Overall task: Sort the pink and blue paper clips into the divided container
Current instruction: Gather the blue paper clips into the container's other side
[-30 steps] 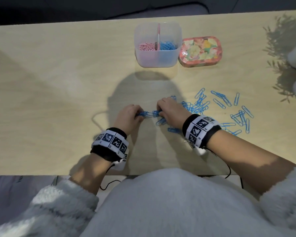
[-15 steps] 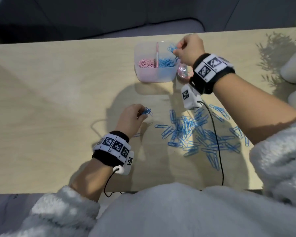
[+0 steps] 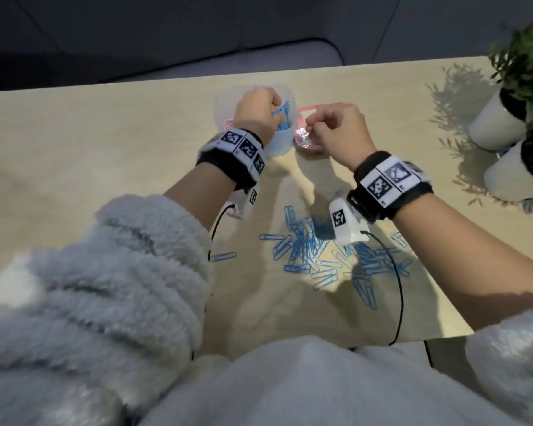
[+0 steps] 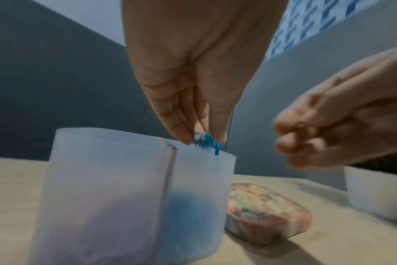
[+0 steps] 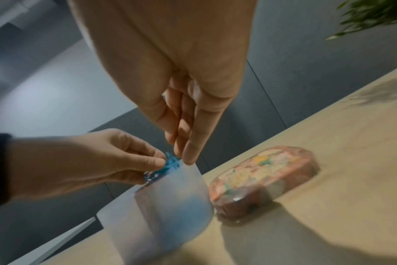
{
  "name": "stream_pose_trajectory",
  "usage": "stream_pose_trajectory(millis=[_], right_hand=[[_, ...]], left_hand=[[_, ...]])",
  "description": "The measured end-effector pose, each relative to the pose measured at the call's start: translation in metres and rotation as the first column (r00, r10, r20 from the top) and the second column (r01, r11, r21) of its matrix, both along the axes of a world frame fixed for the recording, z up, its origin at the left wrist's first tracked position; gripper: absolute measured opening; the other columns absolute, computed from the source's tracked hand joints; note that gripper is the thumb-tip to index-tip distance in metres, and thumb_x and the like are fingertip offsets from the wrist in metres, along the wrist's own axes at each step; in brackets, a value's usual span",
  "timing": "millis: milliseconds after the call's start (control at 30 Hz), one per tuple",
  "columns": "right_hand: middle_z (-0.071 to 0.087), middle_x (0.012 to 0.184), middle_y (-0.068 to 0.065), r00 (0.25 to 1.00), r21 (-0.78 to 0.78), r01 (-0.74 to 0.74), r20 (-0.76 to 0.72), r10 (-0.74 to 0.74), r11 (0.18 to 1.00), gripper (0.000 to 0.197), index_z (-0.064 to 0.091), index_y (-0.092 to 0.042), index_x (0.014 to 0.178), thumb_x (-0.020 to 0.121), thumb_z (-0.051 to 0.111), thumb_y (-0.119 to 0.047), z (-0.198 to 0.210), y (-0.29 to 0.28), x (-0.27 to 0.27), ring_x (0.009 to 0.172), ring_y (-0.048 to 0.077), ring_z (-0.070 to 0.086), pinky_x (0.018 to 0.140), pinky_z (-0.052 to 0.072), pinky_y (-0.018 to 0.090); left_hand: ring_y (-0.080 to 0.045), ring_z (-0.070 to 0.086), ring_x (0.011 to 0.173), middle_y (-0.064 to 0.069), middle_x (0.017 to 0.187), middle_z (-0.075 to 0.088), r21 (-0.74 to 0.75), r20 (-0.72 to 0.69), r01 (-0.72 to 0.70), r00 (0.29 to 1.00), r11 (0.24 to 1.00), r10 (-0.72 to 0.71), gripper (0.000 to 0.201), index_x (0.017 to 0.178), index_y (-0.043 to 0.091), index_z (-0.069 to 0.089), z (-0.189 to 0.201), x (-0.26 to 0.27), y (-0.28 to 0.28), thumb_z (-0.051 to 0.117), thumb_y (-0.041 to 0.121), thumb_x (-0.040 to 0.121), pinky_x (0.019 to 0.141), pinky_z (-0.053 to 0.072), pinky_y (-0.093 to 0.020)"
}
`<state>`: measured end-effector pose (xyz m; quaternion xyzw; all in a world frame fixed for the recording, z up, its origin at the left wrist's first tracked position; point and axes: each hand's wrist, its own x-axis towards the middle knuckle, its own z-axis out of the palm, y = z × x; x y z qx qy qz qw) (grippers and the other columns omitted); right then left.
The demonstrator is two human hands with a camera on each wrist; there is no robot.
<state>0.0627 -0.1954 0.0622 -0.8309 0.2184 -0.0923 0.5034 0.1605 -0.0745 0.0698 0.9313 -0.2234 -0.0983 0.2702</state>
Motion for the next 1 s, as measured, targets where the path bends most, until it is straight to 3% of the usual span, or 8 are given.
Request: stream_pose_trajectory(millis=[133, 267, 367, 467, 633, 833, 933, 1000], right_hand=[[0.066, 0.08, 0.009, 0.994, -0.037, -0.077, -0.081, 0.073, 0.996, 0.022, 0.069, -0.002, 0.085, 0.083, 0.047, 0.001, -0.018, -0.001, -0.042, 0.067, 0.011, 0.061, 0.076, 0.052, 0.033], [0.069, 0.089, 0.009, 0.931, -0.186, -0.281, -0.29, 0.22, 0.942, 0.02, 0.07, -0.005, 0.096, 0.081, 0.057, -0.008, -0.039, 0.011, -0.075, 0.078, 0.021, 0.059, 0.077, 0.049, 0.029], [0.066, 0.102, 0.014, 0.886, -0.32, -0.387, -0.39, 0.252, 0.865, 0.026, 0.065, -0.008, 0.104, 0.083, 0.057, -0.02, -0.055, 0.026, -0.088, 0.097, 0.03, 0.057, 0.09, 0.043, 0.036], [0.06, 0.109, 0.014, 0.867, -0.466, -0.446, -0.436, 0.24, 0.764, 0.034, 0.06, -0.009, 0.11, 0.087, 0.053, -0.033, -0.064, 0.043, -0.089, 0.109, 0.033, 0.05, 0.09, 0.038, 0.04], [0.054, 0.114, 0.011, 0.803, -0.506, -0.58, -0.488, 0.343, 0.638, 0.053, 0.055, -0.012, 0.111, 0.075, 0.064, -0.05, -0.069, 0.076, -0.091, 0.112, 0.031, 0.045, 0.091, 0.034, 0.04], [0.057, 0.113, 0.014, 0.763, -0.448, -0.634, -0.495, 0.415, 0.631, 0.025, 0.059, -0.009, 0.105, 0.085, 0.059, -0.022, -0.071, 0.102, -0.09, 0.113, 0.031, 0.047, 0.09, 0.033, 0.038], [0.055, 0.117, 0.015, 0.724, -0.495, -0.679, -0.574, 0.382, 0.543, 0.024, 0.054, -0.006, 0.11, 0.086, 0.054, -0.01, -0.071, 0.104, -0.089, 0.114, 0.032, 0.045, 0.091, 0.035, 0.04], [0.051, 0.12, 0.018, 0.718, -0.535, -0.691, -0.587, 0.375, 0.486, 0.029, 0.049, -0.003, 0.113, 0.089, 0.034, -0.004, -0.069, 0.104, -0.091, 0.116, 0.034, 0.042, 0.091, 0.035, 0.042]], left_hand=[[-0.028, 0.055, 0.109, -0.012, 0.117, 0.062, 0.084, 0.031, 0.115, 0.993, 0.99, -0.118, 0.033, 0.115, 0.007, 0.058, 0.005, -0.001, -0.003, 0.059, 0.023, 0.086, 0.091, 0.042, -0.032], [-0.027, 0.057, 0.089, -0.013, 0.097, 0.064, 0.002, 0.114, 0.218, 0.97, 0.976, -0.216, 0.015, 0.091, 0.006, 0.064, -0.002, -0.037, 0.037, 0.054, 0.016, 0.086, 0.081, 0.043, -0.035], [-0.018, 0.053, 0.072, -0.005, 0.085, 0.063, 0.086, -0.079, 0.252, 0.966, 0.964, -0.246, 0.008, 0.087, 0.011, 0.064, -0.022, -0.074, 0.094, 0.062, 0.017, 0.083, 0.073, 0.045, -0.031], [-0.019, 0.054, 0.072, -0.003, 0.084, 0.06, 0.167, -0.24, 0.235, 0.952, 0.958, -0.191, 0.017, 0.088, 0.012, 0.064, -0.045, -0.108, 0.149, 0.071, 0.022, 0.077, 0.074, 0.047, -0.033], [-0.015, 0.053, 0.077, 0.001, 0.087, 0.052, 0.155, -0.296, 0.163, 0.949, 0.974, -0.112, 0.019, 0.088, 0.013, 0.065, -0.074, -0.142, 0.188, 0.074, 0.021, 0.075, 0.077, 0.047, -0.032], [-0.026, 0.05, 0.089, -0.012, 0.093, 0.056, 0.148, -0.174, 0.193, 0.97, 0.97, -0.167, 0.008, 0.086, 0.006, 0.06, -0.082, -0.157, 0.178, 0.064, 0.012, 0.082, 0.081, 0.039, -0.033], [-0.026, 0.05, 0.086, -0.011, 0.092, 0.059, 0.127, -0.142, 0.213, 0.971, 0.969, -0.194, 0.006, 0.09, 0.007, 0.055, -0.078, -0.162, 0.169, 0.057, 0.011, 0.086, 0.073, 0.035, -0.03], [-0.021, 0.047, 0.085, -0.009, 0.092, 0.056, 0.037, -0.189, 0.132, 0.974, 0.991, -0.123, 0.012, 0.101, 0.007, 0.053, -0.075, -0.163, 0.158, 0.05, 0.011, 0.091, 0.07, 0.03, -0.025]])
